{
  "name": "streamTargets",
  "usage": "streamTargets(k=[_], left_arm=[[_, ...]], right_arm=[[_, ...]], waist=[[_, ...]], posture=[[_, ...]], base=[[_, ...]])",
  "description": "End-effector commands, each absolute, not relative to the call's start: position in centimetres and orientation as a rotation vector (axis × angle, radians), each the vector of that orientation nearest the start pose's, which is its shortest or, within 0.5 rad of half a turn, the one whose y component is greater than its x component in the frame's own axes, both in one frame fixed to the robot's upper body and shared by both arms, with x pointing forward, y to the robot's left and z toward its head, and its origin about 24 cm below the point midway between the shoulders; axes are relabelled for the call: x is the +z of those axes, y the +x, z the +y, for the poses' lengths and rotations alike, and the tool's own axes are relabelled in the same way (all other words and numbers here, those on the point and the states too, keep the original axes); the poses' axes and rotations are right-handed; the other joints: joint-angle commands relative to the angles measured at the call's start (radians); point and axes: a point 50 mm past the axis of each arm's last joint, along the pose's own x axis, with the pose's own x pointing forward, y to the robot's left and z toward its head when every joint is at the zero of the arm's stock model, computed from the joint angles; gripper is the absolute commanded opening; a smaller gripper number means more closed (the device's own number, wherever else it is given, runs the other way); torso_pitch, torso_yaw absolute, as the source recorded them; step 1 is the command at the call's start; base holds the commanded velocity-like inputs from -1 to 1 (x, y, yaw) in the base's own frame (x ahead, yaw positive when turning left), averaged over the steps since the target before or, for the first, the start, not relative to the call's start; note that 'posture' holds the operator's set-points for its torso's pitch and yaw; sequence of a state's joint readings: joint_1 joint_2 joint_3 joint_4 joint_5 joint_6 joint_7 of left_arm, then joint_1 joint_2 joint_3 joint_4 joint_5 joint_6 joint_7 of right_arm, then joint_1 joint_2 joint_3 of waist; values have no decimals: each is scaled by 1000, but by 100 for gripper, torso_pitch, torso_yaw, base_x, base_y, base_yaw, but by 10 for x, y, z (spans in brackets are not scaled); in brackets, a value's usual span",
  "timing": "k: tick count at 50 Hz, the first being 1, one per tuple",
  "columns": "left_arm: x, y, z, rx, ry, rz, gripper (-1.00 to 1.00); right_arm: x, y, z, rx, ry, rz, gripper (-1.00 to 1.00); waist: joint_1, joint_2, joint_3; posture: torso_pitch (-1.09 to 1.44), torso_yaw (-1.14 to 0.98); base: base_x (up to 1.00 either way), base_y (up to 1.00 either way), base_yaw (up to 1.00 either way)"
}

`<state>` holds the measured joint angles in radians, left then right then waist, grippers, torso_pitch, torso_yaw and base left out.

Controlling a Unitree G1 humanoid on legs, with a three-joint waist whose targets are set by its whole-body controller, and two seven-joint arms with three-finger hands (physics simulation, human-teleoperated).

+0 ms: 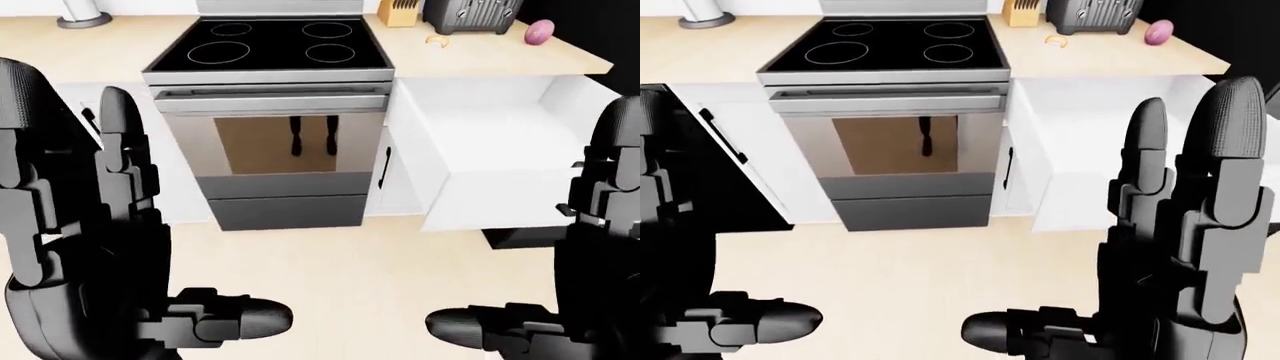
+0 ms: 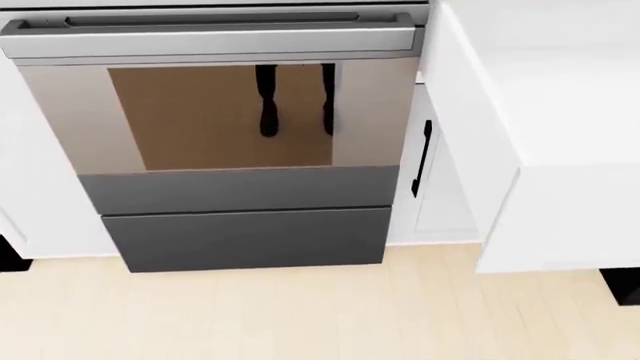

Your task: Close the right drawer.

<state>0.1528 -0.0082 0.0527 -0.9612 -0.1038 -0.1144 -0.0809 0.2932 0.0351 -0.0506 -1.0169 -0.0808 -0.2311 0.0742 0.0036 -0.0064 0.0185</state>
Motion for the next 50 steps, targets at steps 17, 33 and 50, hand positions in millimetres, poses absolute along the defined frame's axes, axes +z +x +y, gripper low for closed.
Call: streamTargets(k=[17, 33, 50], left_arm=[[223, 147, 157, -41, -20, -960, 100], [222, 146, 156, -45, -17, -957, 100], [221, 146, 155, -47, -11, -958, 100]], right_arm=[[219, 125, -161, -60, -141, -969, 100], [217, 126, -160, -56, -144, -964, 100], [217, 125, -161, -57, -142, -969, 100]], waist=[[-13, 68, 20], [-26, -49, 18], [3, 62, 29]], posture=[[0, 0], [0, 0], [0, 0]], base=[[-10, 0, -44], [-14, 0, -53], [-4, 0, -41]])
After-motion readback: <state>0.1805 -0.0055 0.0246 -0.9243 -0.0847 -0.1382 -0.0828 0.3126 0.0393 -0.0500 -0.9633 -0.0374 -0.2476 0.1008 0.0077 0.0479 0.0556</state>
